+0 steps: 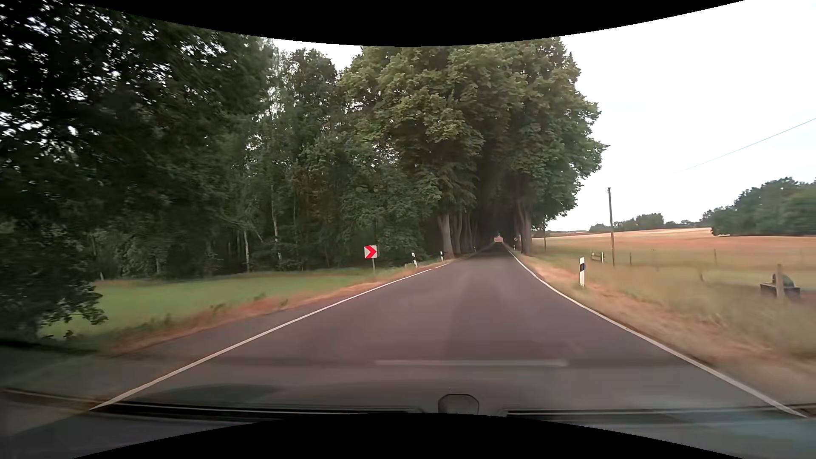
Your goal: Follow the waypoints while adhering to traffic rules and regulations
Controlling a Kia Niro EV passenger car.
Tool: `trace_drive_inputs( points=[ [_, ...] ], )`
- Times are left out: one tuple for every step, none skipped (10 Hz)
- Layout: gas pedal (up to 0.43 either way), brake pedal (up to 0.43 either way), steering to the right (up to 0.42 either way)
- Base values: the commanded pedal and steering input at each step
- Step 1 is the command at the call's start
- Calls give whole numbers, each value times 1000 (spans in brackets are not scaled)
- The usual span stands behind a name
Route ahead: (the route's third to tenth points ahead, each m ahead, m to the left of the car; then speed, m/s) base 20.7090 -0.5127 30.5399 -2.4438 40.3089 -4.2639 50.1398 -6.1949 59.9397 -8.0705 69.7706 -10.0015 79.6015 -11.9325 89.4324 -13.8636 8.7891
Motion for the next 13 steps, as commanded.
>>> trace_drive_inputs(
  points=[
    [0,0,73],
    [0,0,73],
    [0,0,73],
    [0,0,73],
    [0,0,71],
    [0,0,66],
    [0,0,61],
    [0,0,59],
    [0,0,58],
    [0,0,59],
    [0,0,56],
    [0,0,52],
    [0,0,45]
  ],
)
